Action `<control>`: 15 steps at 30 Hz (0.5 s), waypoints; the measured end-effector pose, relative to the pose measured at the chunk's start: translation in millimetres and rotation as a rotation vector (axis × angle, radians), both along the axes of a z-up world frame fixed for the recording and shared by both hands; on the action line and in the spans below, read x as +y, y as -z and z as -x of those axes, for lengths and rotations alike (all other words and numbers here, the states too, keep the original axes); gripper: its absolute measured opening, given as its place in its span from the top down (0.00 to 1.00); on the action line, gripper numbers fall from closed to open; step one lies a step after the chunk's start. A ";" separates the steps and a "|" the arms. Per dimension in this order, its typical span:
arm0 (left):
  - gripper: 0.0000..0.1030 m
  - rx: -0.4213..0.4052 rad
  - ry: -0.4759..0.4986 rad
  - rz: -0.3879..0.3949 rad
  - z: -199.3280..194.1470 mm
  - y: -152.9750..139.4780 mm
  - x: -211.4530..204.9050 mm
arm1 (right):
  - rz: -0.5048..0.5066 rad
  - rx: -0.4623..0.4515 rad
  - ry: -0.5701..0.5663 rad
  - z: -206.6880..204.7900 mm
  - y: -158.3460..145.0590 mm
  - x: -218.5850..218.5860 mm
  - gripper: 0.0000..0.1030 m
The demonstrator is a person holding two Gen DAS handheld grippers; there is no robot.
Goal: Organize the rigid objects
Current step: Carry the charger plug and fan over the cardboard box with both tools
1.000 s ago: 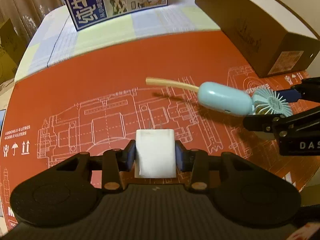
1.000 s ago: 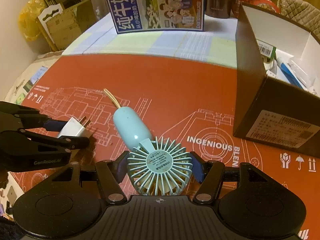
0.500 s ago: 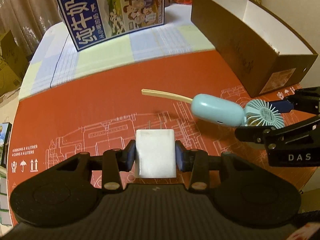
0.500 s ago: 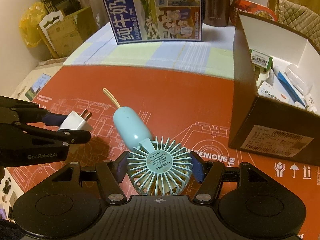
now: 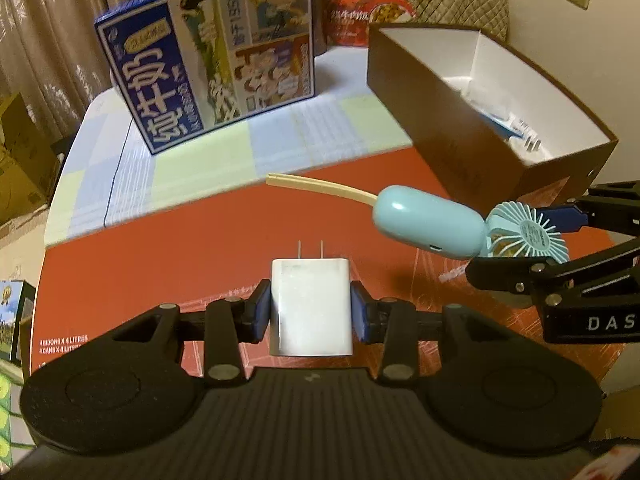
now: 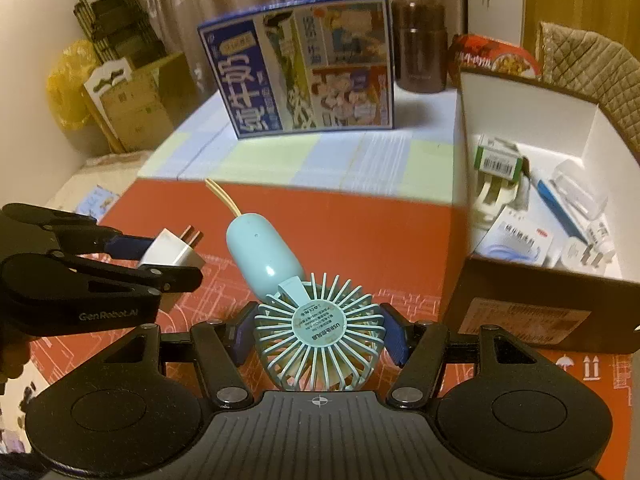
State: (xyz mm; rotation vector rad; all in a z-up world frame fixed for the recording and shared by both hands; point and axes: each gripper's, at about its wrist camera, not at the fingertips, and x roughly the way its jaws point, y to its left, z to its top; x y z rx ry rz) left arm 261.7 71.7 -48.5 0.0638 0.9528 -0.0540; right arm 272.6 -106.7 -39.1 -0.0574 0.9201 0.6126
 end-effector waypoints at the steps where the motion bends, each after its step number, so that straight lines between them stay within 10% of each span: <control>1: 0.65 -0.007 0.006 0.001 -0.8 -3.1 -2.6 | -0.005 -0.008 0.004 -0.6 -3.8 -2.1 0.42; 15: 0.65 -0.089 0.094 0.019 -32.3 -39.1 -51.0 | -0.056 -0.072 0.130 -22.0 -40.1 -57.2 0.42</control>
